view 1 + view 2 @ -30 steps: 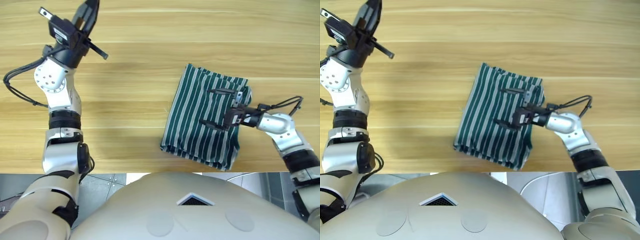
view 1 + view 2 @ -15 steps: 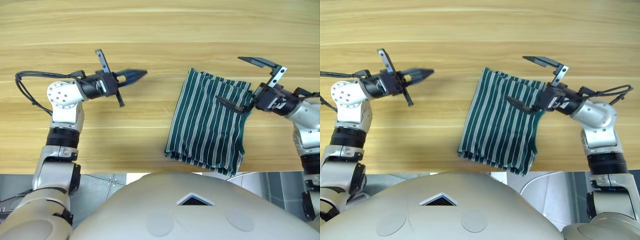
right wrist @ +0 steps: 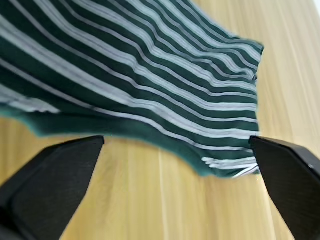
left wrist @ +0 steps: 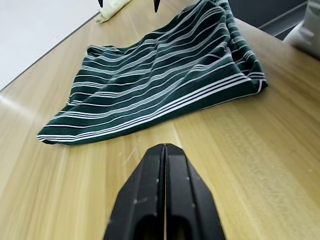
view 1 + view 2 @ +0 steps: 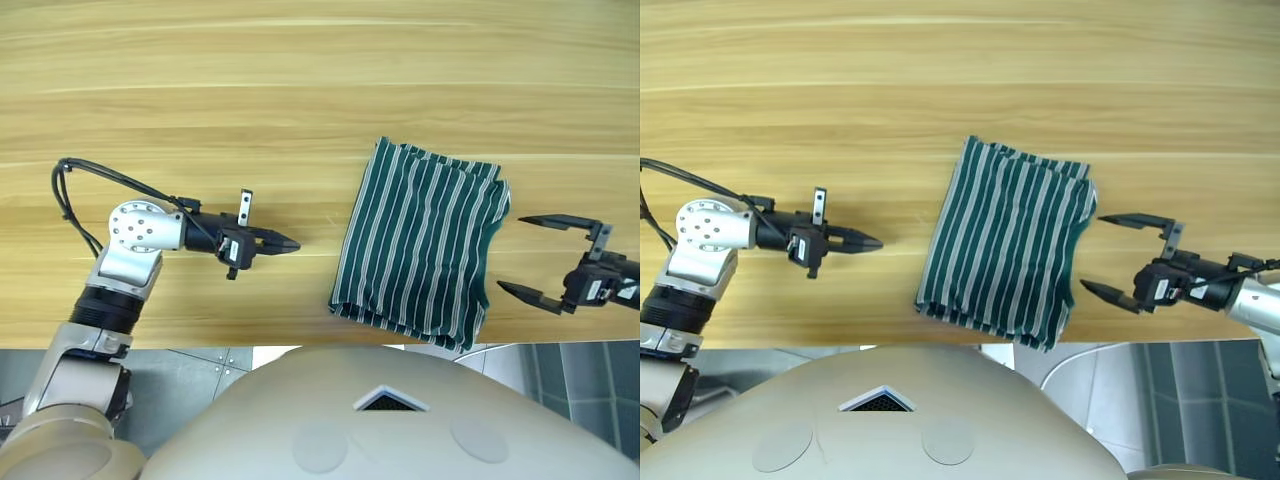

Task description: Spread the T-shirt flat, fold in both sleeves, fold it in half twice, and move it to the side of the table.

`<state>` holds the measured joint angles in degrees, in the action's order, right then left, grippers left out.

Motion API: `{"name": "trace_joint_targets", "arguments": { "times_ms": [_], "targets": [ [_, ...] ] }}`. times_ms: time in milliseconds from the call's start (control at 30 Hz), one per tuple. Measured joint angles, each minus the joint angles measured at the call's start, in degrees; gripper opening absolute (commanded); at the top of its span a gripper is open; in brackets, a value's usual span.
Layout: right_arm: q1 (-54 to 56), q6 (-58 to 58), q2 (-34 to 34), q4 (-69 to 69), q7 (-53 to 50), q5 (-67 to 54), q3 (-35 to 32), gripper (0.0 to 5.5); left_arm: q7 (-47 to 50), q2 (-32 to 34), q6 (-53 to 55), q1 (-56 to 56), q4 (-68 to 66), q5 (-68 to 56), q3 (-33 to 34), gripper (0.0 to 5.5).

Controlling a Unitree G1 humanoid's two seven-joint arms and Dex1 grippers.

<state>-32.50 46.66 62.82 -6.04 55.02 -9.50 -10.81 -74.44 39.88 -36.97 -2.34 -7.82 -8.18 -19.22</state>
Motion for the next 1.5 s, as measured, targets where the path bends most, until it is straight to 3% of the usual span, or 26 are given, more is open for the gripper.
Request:
{"name": "trace_joint_targets", "arguments": {
  "times_ms": [167, 600, 1067, 1400, 1500],
  "targets": [
    [-3.26, 0.06, -0.16, 1.77, 0.20, 1.67, 0.12, 5.40, 0.52, -0.11, -0.12, 1.29, 1.06, 1.27, -2.46, 0.03],
    [-6.65, 0.00, -2.87, 3.90, -0.11, 5.02, 3.94, 5.40, 0.82, 0.72, 0.35, 2.70, 4.01, 4.58, -7.13, 2.09],
    [-7.47, 0.71, -2.94, 6.74, -0.10, 6.37, 5.21, 5.40, 13.28, -3.33, -8.32, -0.03, 2.48, 17.01, -11.85, 4.32],
    [-7.82, 1.28, -3.16, 7.81, -0.36, 7.28, 6.53, 5.40, 15.16, -2.82, -8.66, -0.07, 3.42, 16.98, -14.29, 4.32],
    [-7.37, 1.41, -3.38, 7.86, -0.64, 8.32, 7.44, 4.83, 15.29, -2.62, -8.94, -0.52, 3.22, 16.99, -15.03, 3.98]
  ]
}}
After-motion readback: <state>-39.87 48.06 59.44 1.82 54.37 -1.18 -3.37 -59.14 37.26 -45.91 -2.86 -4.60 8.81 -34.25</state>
